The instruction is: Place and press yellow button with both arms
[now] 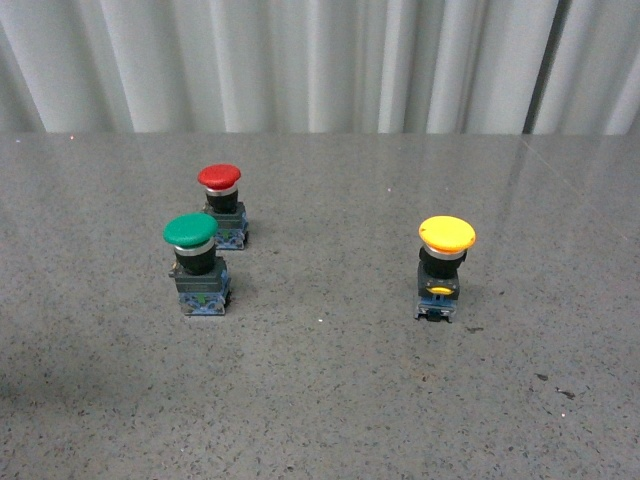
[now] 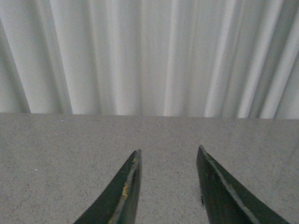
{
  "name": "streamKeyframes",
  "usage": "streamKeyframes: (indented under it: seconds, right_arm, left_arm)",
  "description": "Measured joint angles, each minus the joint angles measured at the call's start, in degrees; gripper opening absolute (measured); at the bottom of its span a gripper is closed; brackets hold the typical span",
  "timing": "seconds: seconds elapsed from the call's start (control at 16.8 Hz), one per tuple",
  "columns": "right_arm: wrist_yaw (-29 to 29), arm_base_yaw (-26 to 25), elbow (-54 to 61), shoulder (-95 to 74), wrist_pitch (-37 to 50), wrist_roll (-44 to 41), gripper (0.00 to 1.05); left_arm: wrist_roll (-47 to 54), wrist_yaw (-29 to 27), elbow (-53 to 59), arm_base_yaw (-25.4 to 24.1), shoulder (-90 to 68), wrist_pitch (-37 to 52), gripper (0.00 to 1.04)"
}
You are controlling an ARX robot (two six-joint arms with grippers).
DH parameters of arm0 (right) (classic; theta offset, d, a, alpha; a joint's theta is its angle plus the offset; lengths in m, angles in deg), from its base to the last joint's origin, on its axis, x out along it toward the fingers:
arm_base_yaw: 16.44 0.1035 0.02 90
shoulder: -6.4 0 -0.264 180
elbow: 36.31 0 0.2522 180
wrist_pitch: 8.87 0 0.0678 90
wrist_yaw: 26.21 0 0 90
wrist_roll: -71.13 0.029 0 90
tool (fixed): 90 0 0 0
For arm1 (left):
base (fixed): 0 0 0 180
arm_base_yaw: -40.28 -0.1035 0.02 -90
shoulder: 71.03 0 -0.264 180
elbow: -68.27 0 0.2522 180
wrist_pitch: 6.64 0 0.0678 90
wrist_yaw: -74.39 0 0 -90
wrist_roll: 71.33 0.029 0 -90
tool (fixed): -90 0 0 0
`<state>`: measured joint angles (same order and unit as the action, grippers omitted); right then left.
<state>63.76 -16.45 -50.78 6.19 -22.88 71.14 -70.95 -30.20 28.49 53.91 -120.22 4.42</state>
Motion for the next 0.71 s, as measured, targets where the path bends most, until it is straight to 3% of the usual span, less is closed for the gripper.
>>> streamKeyframes:
  seconds: [0.18, 0.48, 0.59, 0.71]
  right_arm:
    - [0.0, 0.0, 0.0, 0.0, 0.0, 0.0, 0.98]
    - [0.0, 0.0, 0.0, 0.0, 0.0, 0.0, 0.98]
    - [0.0, 0.0, 0.0, 0.0, 0.0, 0.0, 0.98]
    - [0.0, 0.0, 0.0, 0.0, 0.0, 0.0, 0.98]
  left_arm:
    - [0.0, 4.3, 8.4, -3.2, 4.5, 1.1, 0.04]
    - [-0.2, 9.1, 17.3, -8.1, 14.1, 1.0, 0.02]
    - [-0.2, 14.0, 19.1, -13.6, 17.3, -0.2, 0.02]
    - [-0.3, 14.2, 20.2, -13.8, 19.5, -1.1, 0.02]
